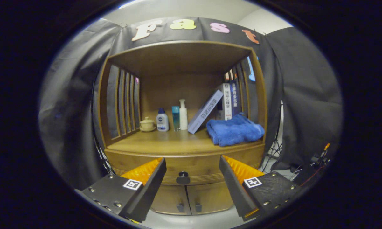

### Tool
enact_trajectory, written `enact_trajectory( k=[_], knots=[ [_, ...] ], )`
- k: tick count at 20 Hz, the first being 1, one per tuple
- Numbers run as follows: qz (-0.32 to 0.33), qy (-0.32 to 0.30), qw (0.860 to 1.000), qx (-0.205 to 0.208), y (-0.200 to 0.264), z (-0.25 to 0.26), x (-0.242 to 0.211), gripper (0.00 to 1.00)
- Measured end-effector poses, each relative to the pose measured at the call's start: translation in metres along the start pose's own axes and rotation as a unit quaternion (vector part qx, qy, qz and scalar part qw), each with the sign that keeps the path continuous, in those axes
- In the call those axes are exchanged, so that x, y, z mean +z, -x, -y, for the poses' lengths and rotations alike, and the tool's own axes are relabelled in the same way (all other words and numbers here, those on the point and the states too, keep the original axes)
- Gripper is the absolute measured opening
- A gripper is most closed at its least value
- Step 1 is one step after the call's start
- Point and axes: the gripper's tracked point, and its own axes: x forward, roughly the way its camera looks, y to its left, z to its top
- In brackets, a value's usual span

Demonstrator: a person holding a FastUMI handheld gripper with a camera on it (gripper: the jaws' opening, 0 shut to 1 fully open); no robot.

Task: Pull open the drawer, take out the items inside it, and place them on the countertop above the cabinet.

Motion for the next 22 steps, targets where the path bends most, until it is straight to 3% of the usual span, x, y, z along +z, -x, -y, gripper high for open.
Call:
enact_trajectory(
  k=[10,13,18,22],
  knots=[
    [-0.062,-0.004,0.998,0.022,-0.071,-0.018,-0.079,1.00],
    [-0.077,-0.006,0.997,0.026,-0.086,-0.022,-0.096,0.54],
    [-0.063,-0.023,0.997,0.025,-0.091,-0.021,-0.096,0.40],
    [-0.052,-0.013,0.998,0.043,-0.091,-0.024,-0.097,0.40]
  ],
)
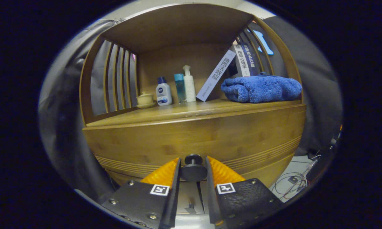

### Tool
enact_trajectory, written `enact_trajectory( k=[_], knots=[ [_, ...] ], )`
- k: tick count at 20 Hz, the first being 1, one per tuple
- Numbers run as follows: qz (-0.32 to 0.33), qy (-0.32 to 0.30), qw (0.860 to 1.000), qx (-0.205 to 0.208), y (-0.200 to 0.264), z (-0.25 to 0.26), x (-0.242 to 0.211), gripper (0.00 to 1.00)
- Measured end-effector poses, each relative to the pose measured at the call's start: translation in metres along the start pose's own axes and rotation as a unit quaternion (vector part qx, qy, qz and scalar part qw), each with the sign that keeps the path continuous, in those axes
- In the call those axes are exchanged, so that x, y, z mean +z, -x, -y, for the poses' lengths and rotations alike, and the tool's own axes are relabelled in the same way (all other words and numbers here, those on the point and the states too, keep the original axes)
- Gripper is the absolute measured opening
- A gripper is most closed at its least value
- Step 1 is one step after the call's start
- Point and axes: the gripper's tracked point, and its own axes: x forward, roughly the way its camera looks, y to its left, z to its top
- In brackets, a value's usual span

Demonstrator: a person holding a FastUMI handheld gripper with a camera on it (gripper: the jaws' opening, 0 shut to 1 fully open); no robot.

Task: Pull open the drawer, take out the items inside it, and place them on the countertop above the cabinet.

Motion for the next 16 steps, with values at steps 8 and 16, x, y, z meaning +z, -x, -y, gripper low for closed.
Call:
enact_trajectory(
  k=[8,16],
  knots=[
    [-0.039,0.014,0.999,-0.012,0.041,0.002,-0.009,0.28],
    [-0.044,0.014,0.999,-0.014,0.114,0.000,-0.023,0.28]
  ],
)
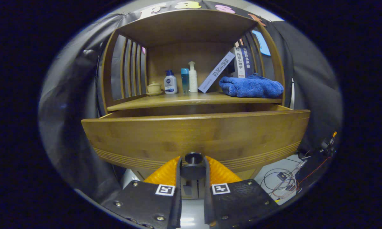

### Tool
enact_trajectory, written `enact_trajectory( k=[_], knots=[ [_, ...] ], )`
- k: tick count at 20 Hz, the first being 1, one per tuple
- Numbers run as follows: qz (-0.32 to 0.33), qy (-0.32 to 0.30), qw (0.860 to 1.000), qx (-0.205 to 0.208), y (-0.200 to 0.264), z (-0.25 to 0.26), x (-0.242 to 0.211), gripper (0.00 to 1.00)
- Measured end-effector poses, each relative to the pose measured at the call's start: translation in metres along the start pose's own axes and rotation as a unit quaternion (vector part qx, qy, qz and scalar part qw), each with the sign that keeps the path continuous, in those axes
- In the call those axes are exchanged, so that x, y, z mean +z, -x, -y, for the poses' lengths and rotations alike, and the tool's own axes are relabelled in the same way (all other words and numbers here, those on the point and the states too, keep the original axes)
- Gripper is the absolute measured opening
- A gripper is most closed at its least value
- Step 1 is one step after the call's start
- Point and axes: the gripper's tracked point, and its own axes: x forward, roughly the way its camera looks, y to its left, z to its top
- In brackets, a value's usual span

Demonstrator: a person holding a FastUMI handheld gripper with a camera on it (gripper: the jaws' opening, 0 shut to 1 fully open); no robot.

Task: Pull open the drawer, take out the items inside it, and place them on the countertop above the cabinet.

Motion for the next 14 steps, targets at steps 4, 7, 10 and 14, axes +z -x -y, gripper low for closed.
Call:
enact_trajectory(
  k=[4,7,10,14],
  knots=[
    [-0.001,0.007,1.000,0.003,0.034,0.002,-0.012,0.28],
    [-0.009,0.008,1.000,0.007,0.055,0.005,-0.027,0.28],
    [-0.004,0.017,1.000,0.005,0.066,0.004,-0.029,0.28],
    [0.014,0.030,0.999,0.011,0.079,-0.001,-0.028,0.28]
  ],
)
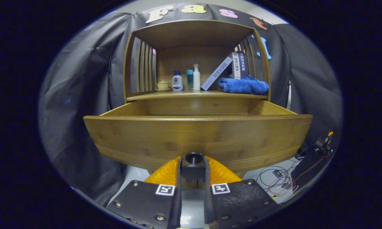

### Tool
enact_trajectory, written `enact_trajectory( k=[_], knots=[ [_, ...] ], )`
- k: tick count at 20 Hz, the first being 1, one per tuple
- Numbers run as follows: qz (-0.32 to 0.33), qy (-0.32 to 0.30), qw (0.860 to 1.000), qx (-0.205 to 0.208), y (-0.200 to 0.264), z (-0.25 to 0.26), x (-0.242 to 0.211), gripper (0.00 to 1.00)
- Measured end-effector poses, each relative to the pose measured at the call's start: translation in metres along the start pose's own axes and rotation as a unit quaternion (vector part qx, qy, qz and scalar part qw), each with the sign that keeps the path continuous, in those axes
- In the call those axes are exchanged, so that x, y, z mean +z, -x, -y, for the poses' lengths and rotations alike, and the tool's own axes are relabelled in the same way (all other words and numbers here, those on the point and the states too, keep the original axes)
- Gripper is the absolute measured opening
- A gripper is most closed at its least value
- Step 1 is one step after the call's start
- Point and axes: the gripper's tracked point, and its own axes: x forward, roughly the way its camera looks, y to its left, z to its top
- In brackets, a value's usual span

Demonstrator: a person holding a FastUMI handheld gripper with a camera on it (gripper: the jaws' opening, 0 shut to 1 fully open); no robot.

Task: Pull open the drawer, take out the items inside it, and place them on the countertop above the cabinet.

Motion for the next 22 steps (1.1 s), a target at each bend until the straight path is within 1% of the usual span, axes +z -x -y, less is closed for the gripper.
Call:
enact_trajectory(
  k=[1,2,3,4,5,6,7,8,11,12,16,18,22],
  knots=[
    [0.009,0.007,1.000,0.000,0.004,0.000,0.006,0.28],
    [0.033,0.010,0.999,0.005,0.015,0.000,0.020,0.28],
    [0.069,0.006,0.998,-0.004,0.027,0.006,0.035,0.19],
    [0.087,0.012,0.995,-0.048,0.040,0.022,0.062,0.10],
    [0.081,0.015,0.995,-0.057,0.043,0.026,0.067,0.01],
    [0.077,0.010,0.996,-0.044,0.036,0.020,0.075,0.01],
    [0.077,0.003,0.996,-0.043,0.031,0.018,0.087,0.03],
    [0.084,-0.002,0.996,-0.037,0.034,0.017,0.100,0.04],
    [0.093,-0.011,0.995,-0.035,0.043,0.017,0.130,0.04],
    [0.094,-0.013,0.995,-0.032,0.040,0.017,0.138,0.11],
    [0.084,-0.015,0.995,-0.045,0.032,0.018,0.157,0.38],
    [0.066,-0.012,0.997,-0.028,0.019,0.008,0.158,0.51],
    [-0.006,-0.005,1.000,0.004,-0.013,-0.010,0.145,0.79]
  ],
)
